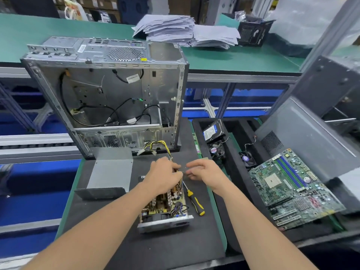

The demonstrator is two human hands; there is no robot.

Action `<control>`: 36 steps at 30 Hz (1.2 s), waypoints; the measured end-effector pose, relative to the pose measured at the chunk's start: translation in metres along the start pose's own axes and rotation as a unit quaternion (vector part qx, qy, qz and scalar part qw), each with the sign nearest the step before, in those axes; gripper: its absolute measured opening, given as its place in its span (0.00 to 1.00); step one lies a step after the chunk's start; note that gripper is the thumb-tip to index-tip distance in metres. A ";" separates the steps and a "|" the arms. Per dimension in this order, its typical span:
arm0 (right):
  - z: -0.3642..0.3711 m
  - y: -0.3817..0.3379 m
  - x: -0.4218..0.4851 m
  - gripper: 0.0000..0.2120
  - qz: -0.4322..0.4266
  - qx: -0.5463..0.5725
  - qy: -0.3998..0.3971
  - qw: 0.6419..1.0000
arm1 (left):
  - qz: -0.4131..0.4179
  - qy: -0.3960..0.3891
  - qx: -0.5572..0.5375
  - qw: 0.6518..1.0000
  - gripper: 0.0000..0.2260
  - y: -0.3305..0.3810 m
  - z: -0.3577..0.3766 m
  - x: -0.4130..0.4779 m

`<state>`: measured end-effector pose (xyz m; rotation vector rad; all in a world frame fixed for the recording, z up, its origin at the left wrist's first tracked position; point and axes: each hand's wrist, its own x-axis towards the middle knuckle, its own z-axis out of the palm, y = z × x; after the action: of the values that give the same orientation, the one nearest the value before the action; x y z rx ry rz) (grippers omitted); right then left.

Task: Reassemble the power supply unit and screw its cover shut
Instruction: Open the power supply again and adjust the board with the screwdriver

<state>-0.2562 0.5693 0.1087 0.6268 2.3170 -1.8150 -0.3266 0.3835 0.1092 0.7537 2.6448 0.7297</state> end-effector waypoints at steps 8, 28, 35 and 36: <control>-0.036 0.003 -0.013 0.11 0.009 0.010 0.044 0.999 | 0.091 0.130 0.035 0.987 0.11 0.040 0.008 0.001; -0.153 0.100 0.003 0.09 0.042 -0.238 0.014 0.970 | -0.027 -0.040 0.078 0.996 0.09 0.109 0.110 0.061; -0.124 0.111 0.036 0.14 0.062 -0.345 -0.051 0.935 | -0.070 -0.035 0.053 0.996 0.14 0.097 0.107 0.070; -0.119 0.112 0.040 0.14 0.062 -0.358 -0.041 0.931 | -0.070 -0.030 0.041 0.996 0.14 0.095 0.108 0.071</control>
<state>-0.2303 0.7134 0.0252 0.5380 2.5519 -0.8083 -0.3023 0.5344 0.0617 0.5924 2.6554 0.5558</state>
